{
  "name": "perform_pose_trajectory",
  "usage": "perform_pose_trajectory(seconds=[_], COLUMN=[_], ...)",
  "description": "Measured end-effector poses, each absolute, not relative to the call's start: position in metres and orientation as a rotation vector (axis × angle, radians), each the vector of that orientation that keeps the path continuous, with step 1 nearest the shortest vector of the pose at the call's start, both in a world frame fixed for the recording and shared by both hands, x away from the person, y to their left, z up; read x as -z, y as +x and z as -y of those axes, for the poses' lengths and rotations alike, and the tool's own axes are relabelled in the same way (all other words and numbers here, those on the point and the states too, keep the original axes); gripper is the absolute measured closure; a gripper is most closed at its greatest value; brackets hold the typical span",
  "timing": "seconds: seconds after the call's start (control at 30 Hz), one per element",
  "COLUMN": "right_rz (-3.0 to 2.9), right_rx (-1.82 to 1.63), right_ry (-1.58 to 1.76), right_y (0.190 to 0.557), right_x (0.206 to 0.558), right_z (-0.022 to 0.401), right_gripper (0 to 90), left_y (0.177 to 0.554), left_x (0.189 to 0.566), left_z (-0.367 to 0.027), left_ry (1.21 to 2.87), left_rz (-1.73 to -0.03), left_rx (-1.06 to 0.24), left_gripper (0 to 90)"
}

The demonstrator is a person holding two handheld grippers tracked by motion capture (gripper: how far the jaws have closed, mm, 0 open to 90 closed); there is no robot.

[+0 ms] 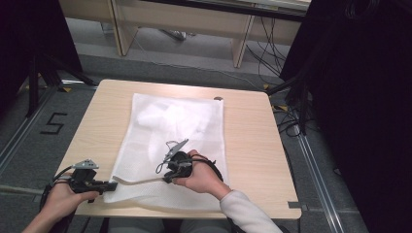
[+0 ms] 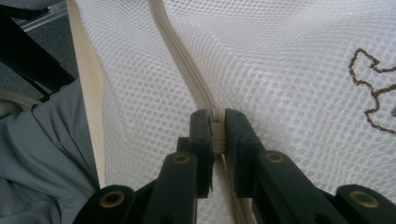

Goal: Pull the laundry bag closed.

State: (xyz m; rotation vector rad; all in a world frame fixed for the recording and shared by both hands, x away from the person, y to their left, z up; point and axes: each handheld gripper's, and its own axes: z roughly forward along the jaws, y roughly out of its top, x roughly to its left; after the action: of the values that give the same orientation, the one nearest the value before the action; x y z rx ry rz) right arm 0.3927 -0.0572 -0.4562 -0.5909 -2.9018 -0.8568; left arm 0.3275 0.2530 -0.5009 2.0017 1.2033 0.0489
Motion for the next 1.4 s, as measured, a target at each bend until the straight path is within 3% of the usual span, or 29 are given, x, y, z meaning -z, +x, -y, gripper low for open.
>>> perform_pose_trajectory(seconds=[1.4], right_rz=[2.91], right_rx=[0.874], right_ry=[-0.613], right_y=[0.395], right_x=[0.45], right_z=[0.075], right_gripper=[82.7], left_y=[0.328], left_x=[0.501], left_z=[-0.254], left_ry=[2.015], left_rz=[-1.203], left_rx=[-0.055], left_gripper=[85.7])
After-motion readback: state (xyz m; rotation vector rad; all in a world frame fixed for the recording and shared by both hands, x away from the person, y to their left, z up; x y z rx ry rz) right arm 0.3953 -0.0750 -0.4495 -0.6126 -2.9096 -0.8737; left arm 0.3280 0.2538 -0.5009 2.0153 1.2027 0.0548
